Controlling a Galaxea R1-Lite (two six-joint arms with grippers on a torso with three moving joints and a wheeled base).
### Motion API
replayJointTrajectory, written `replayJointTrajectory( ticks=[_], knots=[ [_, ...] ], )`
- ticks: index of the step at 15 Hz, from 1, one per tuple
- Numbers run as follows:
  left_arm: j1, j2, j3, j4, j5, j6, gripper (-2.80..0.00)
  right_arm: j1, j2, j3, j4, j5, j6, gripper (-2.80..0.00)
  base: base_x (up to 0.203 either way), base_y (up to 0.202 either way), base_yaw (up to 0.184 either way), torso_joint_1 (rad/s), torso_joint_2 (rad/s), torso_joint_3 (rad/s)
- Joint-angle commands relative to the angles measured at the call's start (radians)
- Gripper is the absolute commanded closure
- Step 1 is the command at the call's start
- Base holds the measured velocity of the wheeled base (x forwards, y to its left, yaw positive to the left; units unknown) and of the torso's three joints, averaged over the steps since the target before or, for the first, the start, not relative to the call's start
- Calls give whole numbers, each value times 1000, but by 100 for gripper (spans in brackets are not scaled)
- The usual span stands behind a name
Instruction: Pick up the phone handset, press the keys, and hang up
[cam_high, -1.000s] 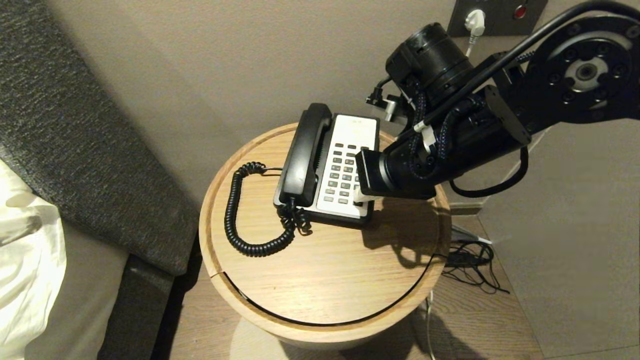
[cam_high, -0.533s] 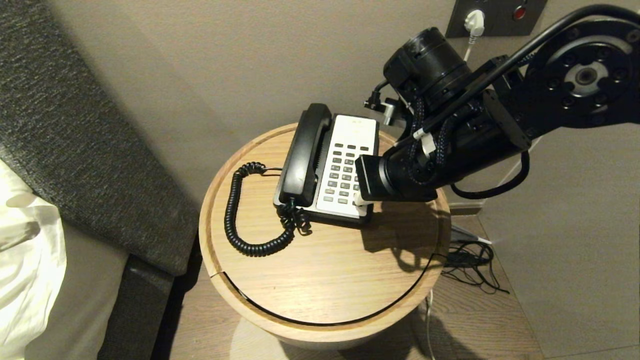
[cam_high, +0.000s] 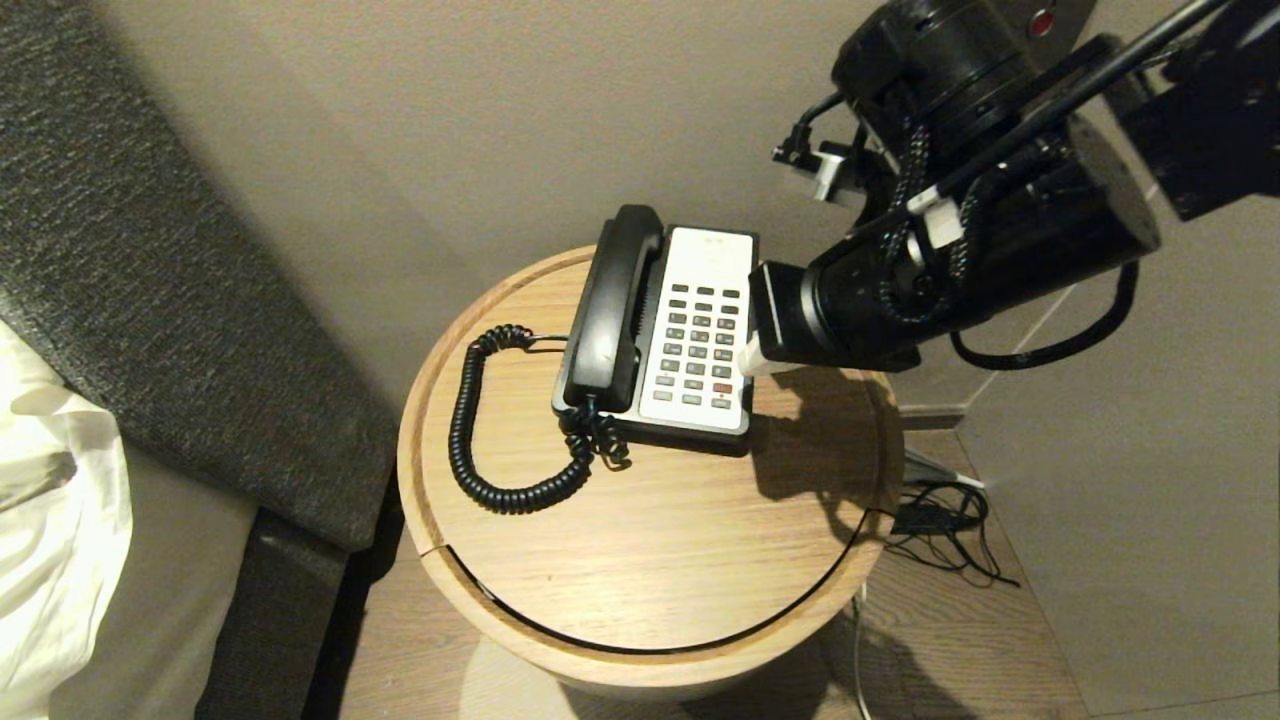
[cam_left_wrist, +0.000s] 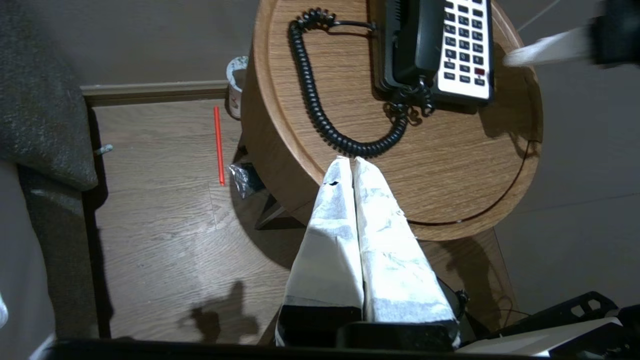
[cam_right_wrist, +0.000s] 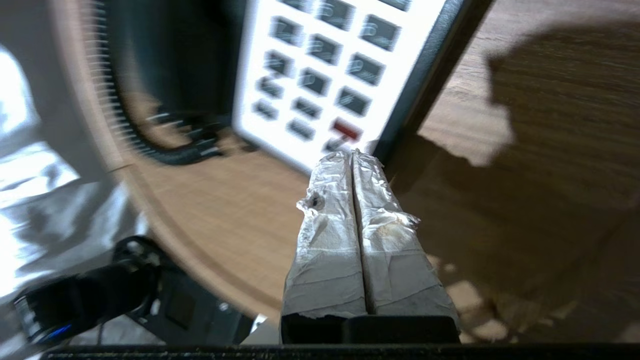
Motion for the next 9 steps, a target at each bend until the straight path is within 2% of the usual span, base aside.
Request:
replayJointTrajectory(
  ticks=[1,3,6,9],
  knots=[
    [15,-1,5,3,3,-4,0,-2,-96,15,10,1,10,0,0,0,0,0,0,0],
    [40,-4,17,-3,3,-10,0,-7,-156,42,18,1,32,0,0,0,0,0,0,0],
    [126,-23,28,4,3,-50,0,-20,-292,128,17,-7,59,0,0,0,0,0,0,0],
    [277,-30,30,-2,4,-63,0,-34,-502,295,9,-34,104,0,0,0,0,0,0,0]
  ],
)
